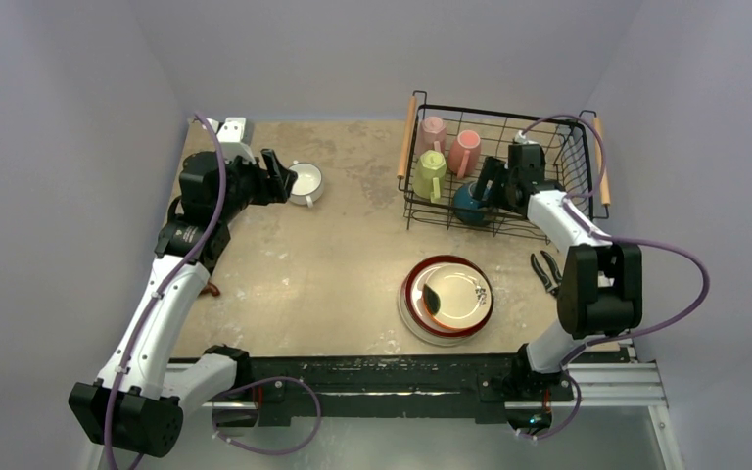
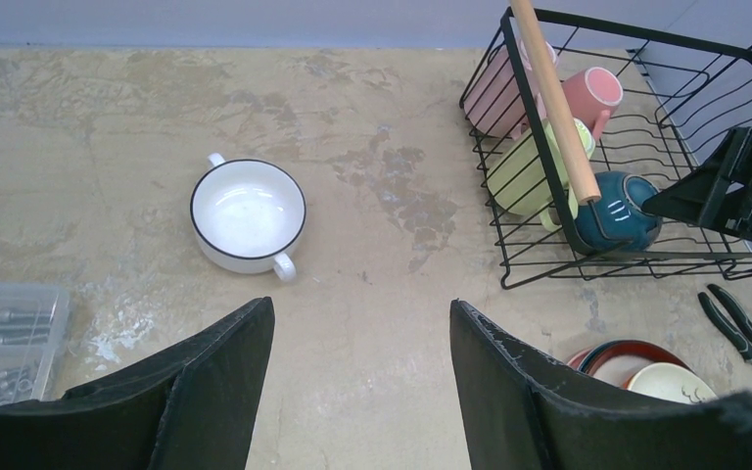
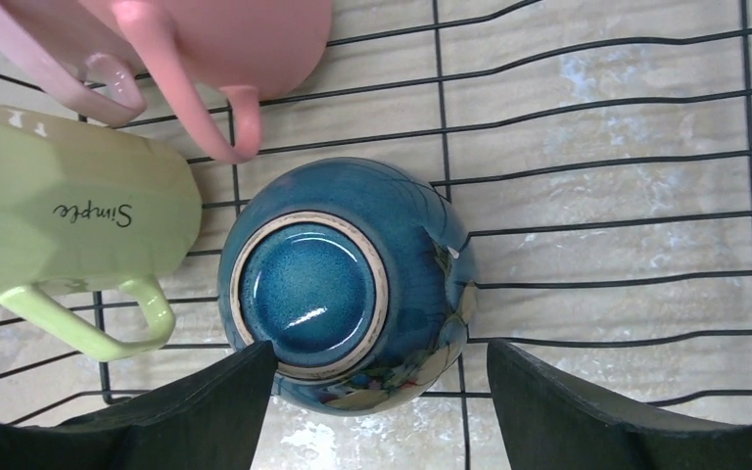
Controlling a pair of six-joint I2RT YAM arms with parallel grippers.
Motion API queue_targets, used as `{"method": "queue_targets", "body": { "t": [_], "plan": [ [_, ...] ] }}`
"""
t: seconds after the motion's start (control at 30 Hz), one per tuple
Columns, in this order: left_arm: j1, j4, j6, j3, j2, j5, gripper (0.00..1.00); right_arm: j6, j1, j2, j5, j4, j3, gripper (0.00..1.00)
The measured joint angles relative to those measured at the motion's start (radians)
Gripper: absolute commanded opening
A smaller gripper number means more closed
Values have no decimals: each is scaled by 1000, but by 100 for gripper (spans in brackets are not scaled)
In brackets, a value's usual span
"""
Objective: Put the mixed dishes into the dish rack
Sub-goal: Move the bowl to the dish rack.
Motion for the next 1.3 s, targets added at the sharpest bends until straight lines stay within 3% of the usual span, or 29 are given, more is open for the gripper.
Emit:
{"method": "queue_targets", "body": {
  "t": [0.63, 0.8, 1.1, 1.3],
  "plan": [
    [0, -10, 0, 1, 11, 0, 65, 4, 1, 175, -60, 55, 158, 82],
    [0, -13, 0, 2, 12, 1, 65, 4, 1, 137, -89, 56, 117, 92],
    [0, -13, -7, 6, 14, 8, 65, 4, 1, 23, -88, 66, 37, 96],
    [0, -13, -8, 7, 14, 12, 65, -1, 27, -5, -85, 70, -58, 94]
  ]
}}
